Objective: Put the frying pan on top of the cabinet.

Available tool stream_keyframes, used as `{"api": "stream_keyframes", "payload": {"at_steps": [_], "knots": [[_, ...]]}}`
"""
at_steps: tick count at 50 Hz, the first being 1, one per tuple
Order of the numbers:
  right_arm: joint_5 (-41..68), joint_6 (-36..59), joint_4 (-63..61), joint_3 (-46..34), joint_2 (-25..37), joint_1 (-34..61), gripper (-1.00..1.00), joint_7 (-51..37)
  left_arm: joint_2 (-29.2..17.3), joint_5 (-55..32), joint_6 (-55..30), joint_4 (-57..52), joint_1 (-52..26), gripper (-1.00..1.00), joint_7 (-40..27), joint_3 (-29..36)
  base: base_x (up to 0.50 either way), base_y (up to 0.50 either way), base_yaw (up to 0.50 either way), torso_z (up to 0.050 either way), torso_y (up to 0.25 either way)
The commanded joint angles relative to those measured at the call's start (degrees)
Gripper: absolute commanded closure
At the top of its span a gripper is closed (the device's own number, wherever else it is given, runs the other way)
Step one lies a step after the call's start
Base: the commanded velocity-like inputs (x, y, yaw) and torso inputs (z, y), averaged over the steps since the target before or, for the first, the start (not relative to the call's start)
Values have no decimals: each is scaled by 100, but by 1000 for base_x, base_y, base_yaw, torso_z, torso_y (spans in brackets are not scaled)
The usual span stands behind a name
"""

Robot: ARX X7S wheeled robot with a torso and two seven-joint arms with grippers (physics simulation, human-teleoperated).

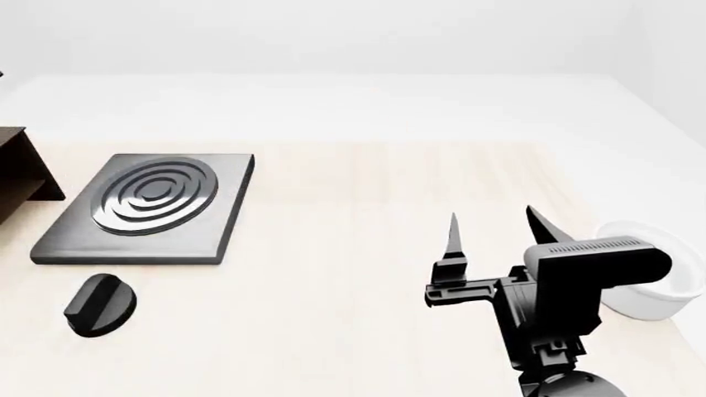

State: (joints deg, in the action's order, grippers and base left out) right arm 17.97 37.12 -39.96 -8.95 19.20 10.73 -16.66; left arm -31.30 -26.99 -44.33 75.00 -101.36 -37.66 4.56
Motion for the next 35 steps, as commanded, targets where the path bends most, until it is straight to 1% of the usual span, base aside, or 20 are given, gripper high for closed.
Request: {"api": "stream_keyframes", "payload": {"at_steps": [1, 17, 18, 23, 26, 29, 35], "knots": [[-3, -26, 5, -27, 17, -12, -100, -32, 9, 612, 124, -13, -84, 100, 32, -140, 0, 0, 0, 0, -180], [18, -58, 17, -46, 41, -20, -100, -59, 38, 1101, 115, -15, -59, 100, 86, -656, 1, 0, 0, 0, -250], [19, -53, 5, -45, 45, -21, -100, -64, 37, 1109, 101, -16, -61, 100, 189, -684, 0, 0, 0, 0, 0], [23, -71, 13, -50, 52, -29, -100, -73, 33, 1241, 118, -15, -48, 100, 140, -833, 0, 0, 0, 0, 0], [27, -76, 20, -50, 56, -30, -100, -79, 18, 1283, 164, -14, -37, 100, 39, -986, 0, 0, 0, 0, 0], [34, -79, 27, -48, 62, -26, -100, -82, 5, 1360, 246, -13, -28, 100, -220, -1137, 0, 1, 0, 0, 0], [40, -78, 37, -58, 70, -14, -100, -94, 9, 1479, 298, -19, -40, 100, -351, -1301, 0, 0, 0, 0, 0]]}}
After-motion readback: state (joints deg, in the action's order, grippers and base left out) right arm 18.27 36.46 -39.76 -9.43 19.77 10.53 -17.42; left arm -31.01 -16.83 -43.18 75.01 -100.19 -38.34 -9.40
